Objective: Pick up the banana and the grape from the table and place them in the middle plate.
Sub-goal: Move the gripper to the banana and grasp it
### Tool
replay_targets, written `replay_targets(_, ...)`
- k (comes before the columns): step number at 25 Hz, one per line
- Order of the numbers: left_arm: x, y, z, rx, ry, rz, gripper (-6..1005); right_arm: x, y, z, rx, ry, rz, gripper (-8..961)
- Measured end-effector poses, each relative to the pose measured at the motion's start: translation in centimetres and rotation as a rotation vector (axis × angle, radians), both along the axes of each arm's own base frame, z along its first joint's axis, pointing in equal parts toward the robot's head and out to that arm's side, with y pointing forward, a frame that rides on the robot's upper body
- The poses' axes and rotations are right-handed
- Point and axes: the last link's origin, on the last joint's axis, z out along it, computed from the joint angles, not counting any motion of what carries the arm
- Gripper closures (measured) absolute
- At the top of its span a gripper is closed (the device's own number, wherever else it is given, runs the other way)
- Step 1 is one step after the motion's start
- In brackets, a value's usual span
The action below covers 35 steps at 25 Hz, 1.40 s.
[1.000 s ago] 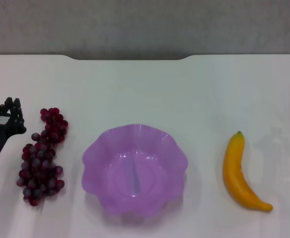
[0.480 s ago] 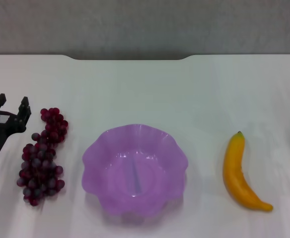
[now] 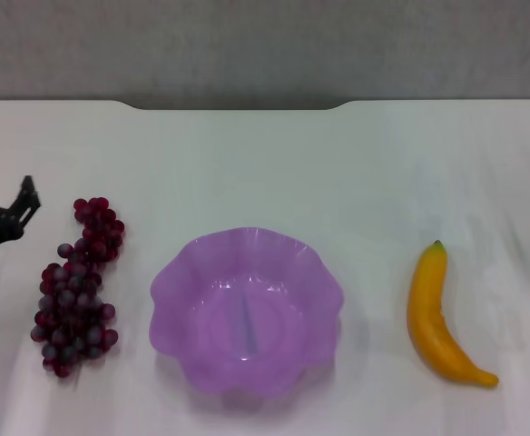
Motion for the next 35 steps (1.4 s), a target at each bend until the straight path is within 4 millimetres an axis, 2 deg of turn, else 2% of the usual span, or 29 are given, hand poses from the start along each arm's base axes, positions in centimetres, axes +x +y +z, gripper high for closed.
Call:
replay_targets(6,-0.8,-0.7,-0.2,0.0,-0.024,0.036,121,-0.4,0.2,-1.5,-0.051,0.114,-0.041,213)
replay_targets(9,-0.8,-0.7,-0.2,-0.001,-0.02,0.036,121,-0.7,-0.1,-2.6,-0.096,0.129,-0.049,99)
replay_targets(14,-0.8,-0.8,-0.2,-0.001,-0.019,0.039,121,-1.3,-1.3,-4.6,-0.174,0.142,-0.027,43)
replay_targets(21,-1.1,-1.0,-0.2,0.001,-0.02,0.047,121,-1.1,-3.9,-7.2,-0.267,0.201,-0.022,43)
replay_targets(35,-1.2,-1.0,0.0,0.006,-0.017,0.049,121,-0.2,-5.6,-8.4,-0.323,0.189,-0.043,44)
